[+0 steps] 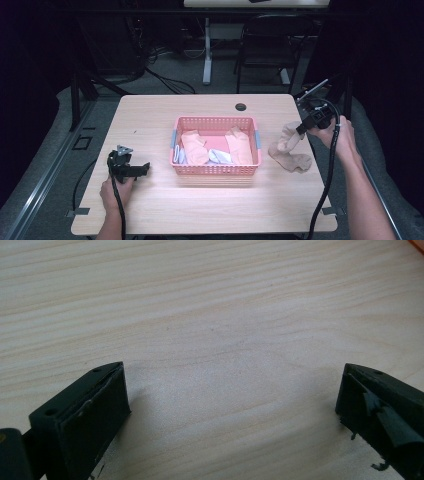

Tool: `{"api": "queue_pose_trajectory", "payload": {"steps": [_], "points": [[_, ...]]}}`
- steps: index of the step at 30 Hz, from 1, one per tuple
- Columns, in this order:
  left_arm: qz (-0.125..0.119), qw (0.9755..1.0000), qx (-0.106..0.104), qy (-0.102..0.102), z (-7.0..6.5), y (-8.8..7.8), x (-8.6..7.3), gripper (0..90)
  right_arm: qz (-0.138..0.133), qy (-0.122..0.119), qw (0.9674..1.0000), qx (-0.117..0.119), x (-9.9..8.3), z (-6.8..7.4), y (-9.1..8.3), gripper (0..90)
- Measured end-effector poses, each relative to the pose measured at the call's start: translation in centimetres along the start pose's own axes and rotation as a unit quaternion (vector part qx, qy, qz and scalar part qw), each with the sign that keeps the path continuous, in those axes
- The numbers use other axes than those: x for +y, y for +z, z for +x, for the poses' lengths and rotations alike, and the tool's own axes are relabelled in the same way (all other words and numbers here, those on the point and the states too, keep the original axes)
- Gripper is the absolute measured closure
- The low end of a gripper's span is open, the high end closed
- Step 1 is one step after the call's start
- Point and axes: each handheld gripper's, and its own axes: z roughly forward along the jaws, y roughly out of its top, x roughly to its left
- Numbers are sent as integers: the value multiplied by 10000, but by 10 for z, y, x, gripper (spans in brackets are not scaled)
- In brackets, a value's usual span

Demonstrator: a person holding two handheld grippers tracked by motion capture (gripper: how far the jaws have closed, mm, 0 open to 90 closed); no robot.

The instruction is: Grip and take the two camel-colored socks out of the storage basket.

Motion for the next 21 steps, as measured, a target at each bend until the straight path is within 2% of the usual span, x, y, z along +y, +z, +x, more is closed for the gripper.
{"api": "queue_pose_trajectory", "payload": {"steps": [9,12,13,15,18,21], "points": [[-1,10000,0,-1,0,0,0,0,164,1,9999,-32,3,3,18,835],[-1,10000,0,1,0,0,0,0,260,-12,9997,3,3,2,28,835],[0,10000,0,1,0,0,0,0,221,58,9997,44,2,3,32,835],[-1,10000,0,0,0,0,0,0,310,-8,9995,114,3,1,36,835],[-1,10000,1,-1,0,0,0,0,280,111,9995,112,0,0,48,834],[-2,10000,1,0,0,0,0,0,377,176,9990,136,-2,-3,60,834]]}}
